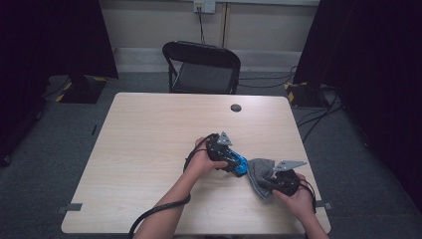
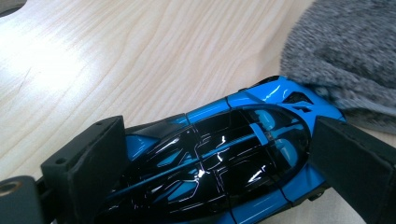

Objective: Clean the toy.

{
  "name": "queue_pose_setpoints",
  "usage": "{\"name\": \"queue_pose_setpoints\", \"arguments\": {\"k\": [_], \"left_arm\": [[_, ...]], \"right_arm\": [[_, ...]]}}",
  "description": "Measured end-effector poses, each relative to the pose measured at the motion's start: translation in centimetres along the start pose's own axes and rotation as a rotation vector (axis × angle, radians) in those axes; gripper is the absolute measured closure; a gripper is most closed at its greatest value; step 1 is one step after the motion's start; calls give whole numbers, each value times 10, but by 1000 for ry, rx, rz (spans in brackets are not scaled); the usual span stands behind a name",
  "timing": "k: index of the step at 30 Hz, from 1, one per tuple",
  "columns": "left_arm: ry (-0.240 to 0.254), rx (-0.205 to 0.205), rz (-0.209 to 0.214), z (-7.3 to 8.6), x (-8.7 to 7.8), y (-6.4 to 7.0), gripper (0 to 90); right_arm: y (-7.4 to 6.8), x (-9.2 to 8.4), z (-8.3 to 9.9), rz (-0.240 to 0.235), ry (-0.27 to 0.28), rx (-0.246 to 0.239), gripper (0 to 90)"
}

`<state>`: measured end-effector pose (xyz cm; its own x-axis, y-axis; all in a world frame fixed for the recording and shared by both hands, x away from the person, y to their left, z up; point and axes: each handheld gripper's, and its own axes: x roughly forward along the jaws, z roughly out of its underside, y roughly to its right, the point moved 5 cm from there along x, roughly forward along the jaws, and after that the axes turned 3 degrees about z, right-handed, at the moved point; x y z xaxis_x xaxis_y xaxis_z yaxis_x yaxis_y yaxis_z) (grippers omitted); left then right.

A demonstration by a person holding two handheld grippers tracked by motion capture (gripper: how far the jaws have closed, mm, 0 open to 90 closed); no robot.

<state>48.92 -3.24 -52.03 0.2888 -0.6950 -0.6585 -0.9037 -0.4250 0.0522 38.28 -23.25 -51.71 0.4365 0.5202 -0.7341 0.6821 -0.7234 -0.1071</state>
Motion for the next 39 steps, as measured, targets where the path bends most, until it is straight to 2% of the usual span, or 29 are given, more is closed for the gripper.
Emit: {"name": "queue_pose_setpoints", "arguments": {"k": [4,6,10,17,23,28,30,31,39], "left_arm": [[2,0,0,0,0,0,42],[0,1,1,0,0,0,42],[-8,3,0,-1,0,0,42],[1,2,1,0,0,0,42],[6,5,-1,1,0,0,42],[3,1,1,0,0,0,42],[1,1,1,0,0,0,43],[1,1,1,0,0,0,43],[-6,3,1,-1,0,0,43]], "right_arm": [[-3,-1,1,-19,-7,-3,778],[-7,-2,3,-46,-12,-10,778],[-12,-3,4,-72,-25,-29,777],[-32,-1,5,-157,-35,-82,777],[-51,4,2,-201,-41,-135,776],[-61,8,-3,-228,-40,-171,776],[-62,8,-3,-230,-37,-176,776],[-65,6,-5,-246,-29,-193,776],[-79,3,-14,-302,22,-242,776]]}}
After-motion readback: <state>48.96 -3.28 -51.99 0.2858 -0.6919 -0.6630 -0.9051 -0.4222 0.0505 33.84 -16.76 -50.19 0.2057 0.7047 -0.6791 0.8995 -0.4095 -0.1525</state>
